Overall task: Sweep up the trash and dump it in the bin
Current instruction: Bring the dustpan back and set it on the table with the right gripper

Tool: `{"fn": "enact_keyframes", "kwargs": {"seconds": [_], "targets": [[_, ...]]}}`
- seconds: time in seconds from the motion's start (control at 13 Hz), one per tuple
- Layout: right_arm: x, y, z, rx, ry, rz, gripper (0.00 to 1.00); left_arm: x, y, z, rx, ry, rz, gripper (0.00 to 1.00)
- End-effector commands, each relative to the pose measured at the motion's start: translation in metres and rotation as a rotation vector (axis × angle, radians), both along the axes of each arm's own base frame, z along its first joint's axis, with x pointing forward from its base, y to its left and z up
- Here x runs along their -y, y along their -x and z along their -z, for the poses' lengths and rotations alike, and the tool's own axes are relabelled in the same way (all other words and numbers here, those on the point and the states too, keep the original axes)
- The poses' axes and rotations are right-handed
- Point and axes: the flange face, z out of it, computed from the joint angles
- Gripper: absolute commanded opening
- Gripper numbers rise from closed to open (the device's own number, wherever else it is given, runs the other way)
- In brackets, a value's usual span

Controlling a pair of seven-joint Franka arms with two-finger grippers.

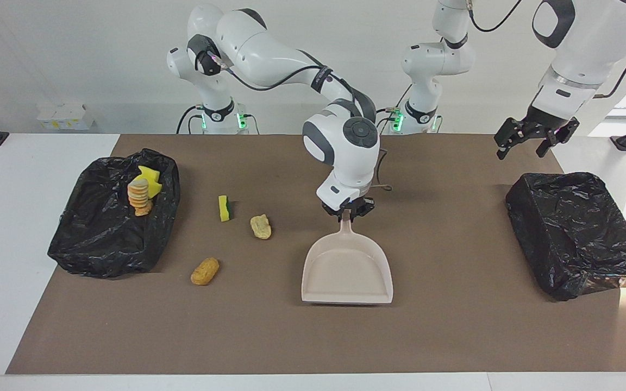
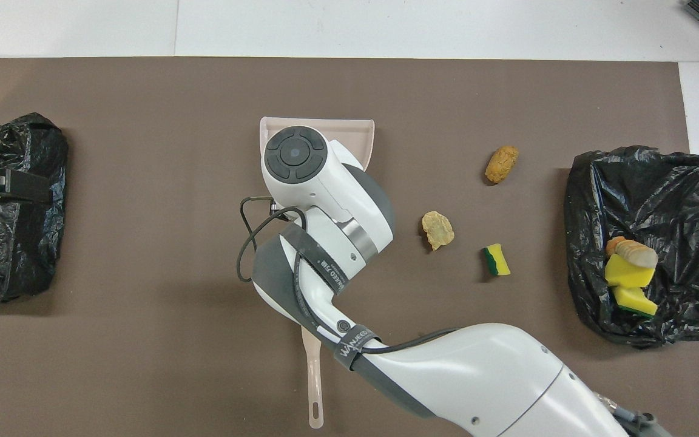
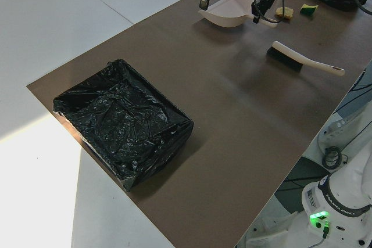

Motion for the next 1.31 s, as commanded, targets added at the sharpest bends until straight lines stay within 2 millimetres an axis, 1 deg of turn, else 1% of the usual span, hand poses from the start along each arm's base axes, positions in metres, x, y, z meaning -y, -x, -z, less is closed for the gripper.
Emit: {"fn": "enact_keyframes", "kwargs": {"seconds": [0.0, 0.15, 0.23, 0.38, 0.54, 0.62, 0.69, 0.77, 0.85, 0.92, 1.0, 1.08, 1.15, 1.23], "targets": [[-0.008, 0.000, 0.007, -0.039, -0.054, 0.040, 0.00, -0.001, 0.006, -0.003, -0.003, -0.002, -0.003, 1.00], [-0.017, 0.014, 0.021, -0.056, -0.023, 0.011, 0.00, -0.001, 0.006, -0.003, -0.003, -0.002, -0.003, 1.00], [-0.012, 0.011, 0.020, -0.056, -0.023, 0.009, 0.00, 0.000, 0.006, -0.003, -0.003, -0.002, -0.002, 1.00], [-0.012, 0.011, 0.022, -0.061, -0.025, 0.009, 0.00, 0.000, 0.006, -0.003, -0.003, -0.002, -0.002, 1.00], [-0.007, 0.008, 0.022, -0.066, -0.026, 0.018, 0.20, -0.001, 0.006, -0.003, -0.003, -0.002, -0.003, 1.00], [-0.008, 0.008, 0.021, -0.064, -0.026, 0.017, 0.38, -0.001, 0.006, -0.003, -0.003, -0.002, -0.003, 1.00], [-0.008, 0.009, 0.021, -0.068, -0.023, 0.020, 0.44, -0.001, 0.006, -0.003, -0.003, -0.002, -0.003, 1.00], [-0.011, 0.012, 0.020, -0.065, -0.016, 0.017, 0.51, 0.000, 0.006, -0.003, -0.003, -0.002, 0.000, 1.00], [-0.012, 0.013, 0.014, -0.062, -0.022, 0.020, 0.55, 0.000, 0.006, -0.003, -0.003, -0.002, -0.002, 1.00], [-0.009, 0.011, 0.008, -0.060, -0.030, 0.028, 0.62, -0.001, 0.006, -0.003, -0.003, -0.002, -0.003, 1.00], [-0.011, 0.013, -0.002, -0.051, -0.041, 0.036, 0.64, -0.001, 0.005, -0.003, 0.003, -0.002, -0.003, 1.00], [-0.012, 0.015, -0.024, -0.028, -0.057, 0.063, 0.64, -0.001, 0.005, -0.004, 0.007, -0.002, -0.003, 1.00], [-0.012, 0.021, -0.040, -0.016, -0.057, 0.106, 0.66, -0.001, 0.005, -0.004, 0.006, -0.002, -0.003, 1.00], [-0.014, 0.034, -0.059, -0.003, -0.056, 0.141, 0.80, -0.001, 0.005, -0.003, 0.003, -0.002, -0.003, 1.00]]}}
